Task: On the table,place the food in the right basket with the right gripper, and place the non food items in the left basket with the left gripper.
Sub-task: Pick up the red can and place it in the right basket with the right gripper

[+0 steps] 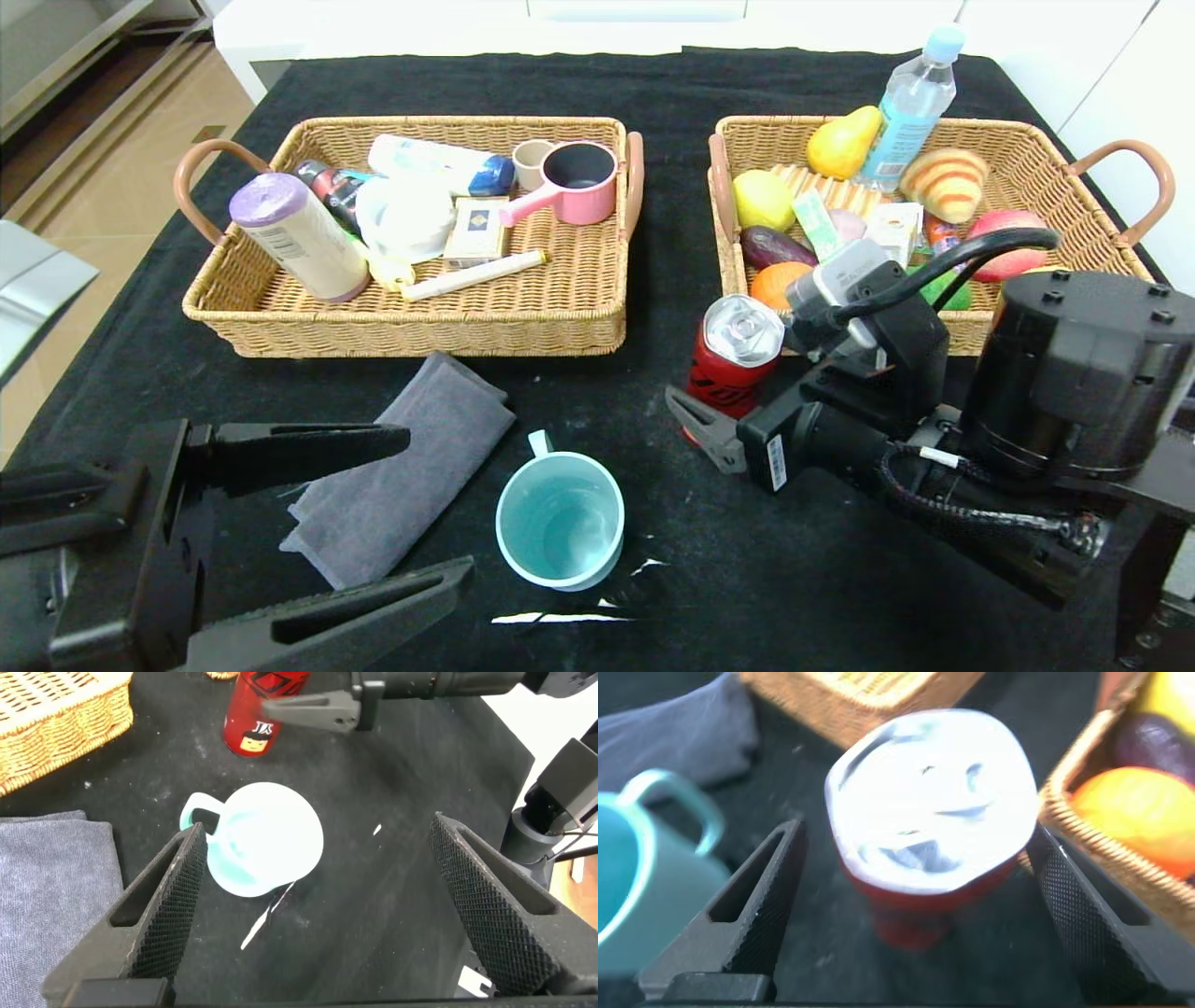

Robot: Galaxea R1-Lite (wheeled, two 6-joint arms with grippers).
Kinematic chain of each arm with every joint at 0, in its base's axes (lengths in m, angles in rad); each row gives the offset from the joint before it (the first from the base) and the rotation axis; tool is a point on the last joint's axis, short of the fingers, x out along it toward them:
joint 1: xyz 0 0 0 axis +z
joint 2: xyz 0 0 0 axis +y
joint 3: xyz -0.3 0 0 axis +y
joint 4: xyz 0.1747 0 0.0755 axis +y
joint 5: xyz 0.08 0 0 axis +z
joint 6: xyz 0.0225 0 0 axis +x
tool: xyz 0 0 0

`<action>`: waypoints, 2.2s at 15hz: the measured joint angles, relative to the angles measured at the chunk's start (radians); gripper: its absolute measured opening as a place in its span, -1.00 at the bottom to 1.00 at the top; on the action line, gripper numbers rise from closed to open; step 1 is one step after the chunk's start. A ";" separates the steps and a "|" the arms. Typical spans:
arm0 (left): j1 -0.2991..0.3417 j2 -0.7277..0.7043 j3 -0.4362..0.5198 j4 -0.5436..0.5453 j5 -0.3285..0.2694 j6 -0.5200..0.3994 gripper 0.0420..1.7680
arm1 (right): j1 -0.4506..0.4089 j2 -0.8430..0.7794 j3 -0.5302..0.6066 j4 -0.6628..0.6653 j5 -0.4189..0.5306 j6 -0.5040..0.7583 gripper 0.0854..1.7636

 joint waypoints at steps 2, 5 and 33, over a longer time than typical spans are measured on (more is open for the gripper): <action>0.000 -0.001 0.000 0.000 -0.001 0.000 0.94 | 0.000 0.020 -0.004 -0.014 -0.014 0.000 0.92; 0.000 -0.001 0.000 0.000 -0.001 0.000 0.94 | -0.001 0.033 -0.007 -0.017 -0.014 0.000 0.32; 0.002 0.027 0.007 -0.001 0.001 0.008 0.94 | -0.021 -0.189 -0.103 0.186 -0.207 -0.023 0.09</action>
